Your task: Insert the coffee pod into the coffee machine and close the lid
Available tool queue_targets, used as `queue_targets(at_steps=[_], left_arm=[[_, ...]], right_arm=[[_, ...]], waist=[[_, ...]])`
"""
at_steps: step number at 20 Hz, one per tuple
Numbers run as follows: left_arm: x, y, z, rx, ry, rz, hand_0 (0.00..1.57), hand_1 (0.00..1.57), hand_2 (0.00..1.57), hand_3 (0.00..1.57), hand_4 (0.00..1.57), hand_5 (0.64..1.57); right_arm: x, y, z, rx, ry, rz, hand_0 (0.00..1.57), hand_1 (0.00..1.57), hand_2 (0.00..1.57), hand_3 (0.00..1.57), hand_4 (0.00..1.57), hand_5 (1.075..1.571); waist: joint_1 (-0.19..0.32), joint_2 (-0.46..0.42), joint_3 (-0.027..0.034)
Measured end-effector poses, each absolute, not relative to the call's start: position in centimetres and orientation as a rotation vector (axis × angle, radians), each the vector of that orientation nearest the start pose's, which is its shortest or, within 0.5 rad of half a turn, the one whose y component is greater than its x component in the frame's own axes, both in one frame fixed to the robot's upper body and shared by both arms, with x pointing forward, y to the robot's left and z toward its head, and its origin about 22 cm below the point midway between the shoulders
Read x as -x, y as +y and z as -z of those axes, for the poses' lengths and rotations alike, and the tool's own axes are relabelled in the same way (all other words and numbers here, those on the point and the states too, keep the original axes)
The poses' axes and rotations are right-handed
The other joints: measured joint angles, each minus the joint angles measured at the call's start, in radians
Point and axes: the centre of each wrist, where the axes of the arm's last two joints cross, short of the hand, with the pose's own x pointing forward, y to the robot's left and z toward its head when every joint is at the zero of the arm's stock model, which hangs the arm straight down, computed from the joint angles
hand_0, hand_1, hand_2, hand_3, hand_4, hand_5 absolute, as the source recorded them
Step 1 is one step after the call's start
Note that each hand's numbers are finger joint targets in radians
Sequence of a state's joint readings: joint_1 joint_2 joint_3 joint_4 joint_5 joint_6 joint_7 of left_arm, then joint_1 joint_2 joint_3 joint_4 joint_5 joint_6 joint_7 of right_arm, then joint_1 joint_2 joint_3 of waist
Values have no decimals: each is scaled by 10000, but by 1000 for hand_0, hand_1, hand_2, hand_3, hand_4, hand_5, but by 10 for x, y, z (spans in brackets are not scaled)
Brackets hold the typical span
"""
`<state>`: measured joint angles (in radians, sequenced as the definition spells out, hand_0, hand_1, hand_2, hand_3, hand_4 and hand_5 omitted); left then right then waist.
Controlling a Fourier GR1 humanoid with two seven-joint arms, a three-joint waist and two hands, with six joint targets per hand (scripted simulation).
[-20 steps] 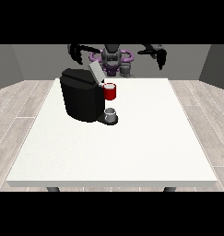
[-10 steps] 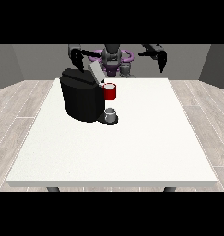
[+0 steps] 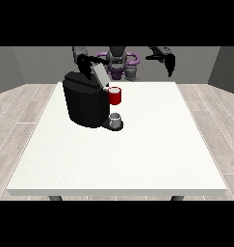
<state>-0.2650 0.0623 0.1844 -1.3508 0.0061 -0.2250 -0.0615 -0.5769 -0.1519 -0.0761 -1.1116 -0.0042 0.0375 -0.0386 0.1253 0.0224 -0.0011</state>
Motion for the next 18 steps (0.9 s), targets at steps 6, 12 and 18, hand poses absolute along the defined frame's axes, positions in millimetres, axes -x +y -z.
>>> queue_targets(at_steps=[6,12,18], left_arm=[[-302,258,-26,951,-16741,1385,0,0,0,0,0,1571],[-303,264,-23,671,-16950,1389,0,0,0,0,0,1571],[-303,266,-22,578,-16815,1314,0,0,0,0,0,1571]], right_arm=[[-383,-228,-67,15,-17146,-2418,0,0,0,0,0,1571],[-389,-213,-79,-66,-17544,-2798,0,0,0,0,0,1571],[-397,-202,-86,-186,-17292,-3168,0,0,0,0,154,1571]], waist=[[82,178,-33],[-9,394,-29],[1,416,-1]])
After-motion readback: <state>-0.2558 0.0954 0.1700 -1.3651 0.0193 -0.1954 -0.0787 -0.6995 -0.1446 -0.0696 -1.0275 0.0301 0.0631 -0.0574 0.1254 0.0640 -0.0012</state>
